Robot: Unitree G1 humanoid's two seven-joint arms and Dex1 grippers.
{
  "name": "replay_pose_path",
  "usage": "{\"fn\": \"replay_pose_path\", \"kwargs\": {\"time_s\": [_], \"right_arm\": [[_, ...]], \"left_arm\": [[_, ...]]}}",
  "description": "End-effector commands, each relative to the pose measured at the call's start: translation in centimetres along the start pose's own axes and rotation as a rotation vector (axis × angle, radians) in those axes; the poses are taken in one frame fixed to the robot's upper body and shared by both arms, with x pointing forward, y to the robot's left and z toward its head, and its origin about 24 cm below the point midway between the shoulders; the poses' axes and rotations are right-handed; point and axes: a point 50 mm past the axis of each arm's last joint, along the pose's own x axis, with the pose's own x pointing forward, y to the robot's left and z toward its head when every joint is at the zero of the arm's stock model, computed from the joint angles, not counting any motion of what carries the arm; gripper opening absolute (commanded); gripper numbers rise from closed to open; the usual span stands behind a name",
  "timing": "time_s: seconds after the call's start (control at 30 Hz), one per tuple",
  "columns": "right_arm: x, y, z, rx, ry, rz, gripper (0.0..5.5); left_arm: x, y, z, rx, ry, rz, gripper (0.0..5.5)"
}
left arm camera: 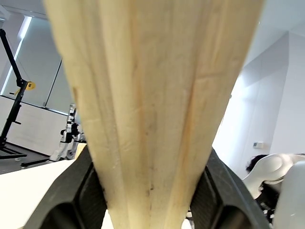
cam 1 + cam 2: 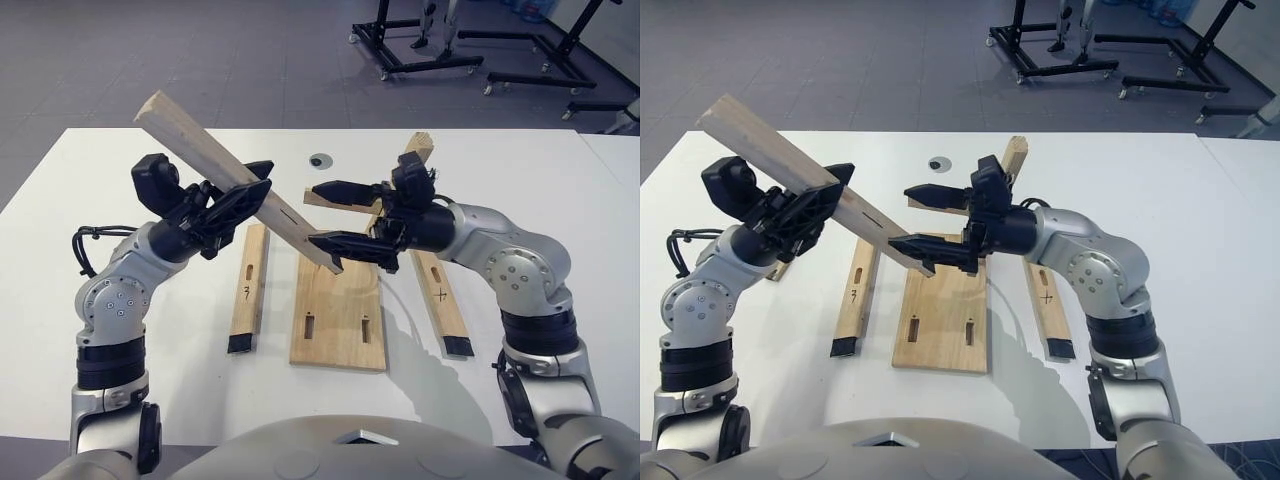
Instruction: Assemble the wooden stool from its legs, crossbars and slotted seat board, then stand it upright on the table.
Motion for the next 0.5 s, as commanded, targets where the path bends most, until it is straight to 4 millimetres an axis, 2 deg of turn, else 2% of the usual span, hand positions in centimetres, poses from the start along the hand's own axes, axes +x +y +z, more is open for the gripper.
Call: {"fn": "replay_pose_path", "kwargs": {"time_s": [0.03, 0.13, 0.2, 0.37, 0.5], "right_arm": [[0.9, 0.0, 0.0, 0.002, 0.045, 0.019, 5.17], [1.2, -0.3, -0.4, 0.015, 0.067, 0.015, 5.17], [1.1, -0.4, 0.1, -0.005, 0.045, 0.005, 5.17], [-1.2, 0.2, 4.4, -0.112, -0.135, 0.0, 5.17], [-2.7, 0.3, 7.7, -0.247, -0.225, -0.067, 5.17]], "left_arm": [[0.6, 0.0, -0.1, 0.041, 0.028, -0.008, 2.02], [0.8, -0.1, -0.5, 0.042, 0.032, -0.021, 2.02], [0.7, -0.1, -0.6, 0.049, 0.03, -0.012, 2.02], [-1.1, 0.9, 0.2, 0.13, 0.103, 0.066, 2.02], [-2.0, 4.0, -0.5, 0.336, 0.241, 0.19, 2.02]]}}
